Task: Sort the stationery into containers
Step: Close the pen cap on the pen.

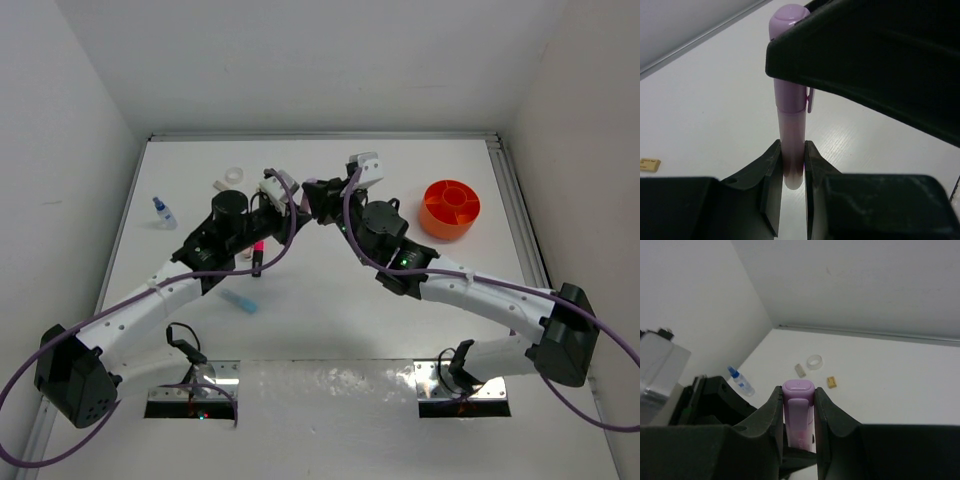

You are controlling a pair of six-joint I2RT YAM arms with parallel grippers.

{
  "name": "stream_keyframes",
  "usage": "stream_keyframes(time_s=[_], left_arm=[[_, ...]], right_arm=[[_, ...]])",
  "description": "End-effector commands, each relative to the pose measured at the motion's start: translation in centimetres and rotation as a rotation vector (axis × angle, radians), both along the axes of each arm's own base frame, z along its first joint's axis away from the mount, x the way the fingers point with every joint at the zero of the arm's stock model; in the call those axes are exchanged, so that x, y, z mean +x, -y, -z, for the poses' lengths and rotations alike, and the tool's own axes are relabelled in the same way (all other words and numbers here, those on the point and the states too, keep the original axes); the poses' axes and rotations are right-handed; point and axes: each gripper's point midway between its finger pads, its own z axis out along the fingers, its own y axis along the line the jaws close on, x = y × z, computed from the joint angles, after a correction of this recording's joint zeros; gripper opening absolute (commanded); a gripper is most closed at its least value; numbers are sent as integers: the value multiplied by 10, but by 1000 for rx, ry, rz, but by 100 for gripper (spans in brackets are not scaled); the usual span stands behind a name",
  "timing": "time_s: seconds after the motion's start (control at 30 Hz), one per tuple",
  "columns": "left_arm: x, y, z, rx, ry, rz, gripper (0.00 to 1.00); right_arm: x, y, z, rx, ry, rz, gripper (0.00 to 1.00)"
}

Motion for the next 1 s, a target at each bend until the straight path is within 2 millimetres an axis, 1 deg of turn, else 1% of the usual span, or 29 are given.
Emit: stream_keyframes(time_s=[0.0,0.03,0.07,0.17,0.27,0.33,0.37,0.4,0.43,0.47,0.5,0.53,0.57,0.63,0.7,0.73,0.77,0.83,0.87,0.97], left_arm=[[16,-12,-82,-119,259,-59,0],[14,-11,-82,-113,262,-48,0],[14,-11,-81,-112,256,-46,0],[13,-11,-80,-123,242,-48,0],[15,-14,-85,-150,242,-68,0],[19,-18,-92,-185,241,-83,0],[19,-19,-98,-208,251,-81,0],[21,-24,-103,-220,264,-85,0],[17,-21,-107,-264,242,-53,0],[15,-23,-119,-293,279,-43,0],[9,-19,-123,-313,284,-3,0],[7,-17,-124,-320,291,14,0],[2,-16,-135,-345,327,32,0],[0,-15,-140,-371,340,43,0],[2,-15,-141,-375,367,37,0],[5,-16,-139,-372,377,26,0],[6,-16,-138,-367,381,22,0],[6,-17,-137,-359,399,23,0],[6,-16,-132,-353,395,31,0],[4,-13,-129,-349,402,53,0]], right_arm=[[-14,-9,59,-261,-89,-77,0],[-15,-10,59,-318,-74,-94,0],[-14,-10,59,-334,-72,-99,0],[-17,-10,56,-309,-71,-109,0],[-21,-11,55,-259,-75,-121,0],[-25,-12,66,-255,-97,-124,0],[-26,-11,70,-258,-102,-117,0],[-29,-8,88,-265,-133,-117,0],[-31,-10,89,-229,-133,-127,0],[-33,-9,97,-202,-147,-128,0],[-35,-8,109,-188,-154,-130,0],[-36,-8,118,-189,-167,-131,0],[-37,-10,124,-188,-176,-142,0],[-41,-15,134,-201,-191,-167,0],[-46,-17,152,-232,-212,-186,0],[-48,-18,156,-228,-222,-197,0],[-53,-16,166,-235,-237,-213,0],[-56,-16,170,-230,-246,-225,0],[-57,-18,173,-234,-257,-233,0],[-66,-20,191,-278,-293,-267,0]])
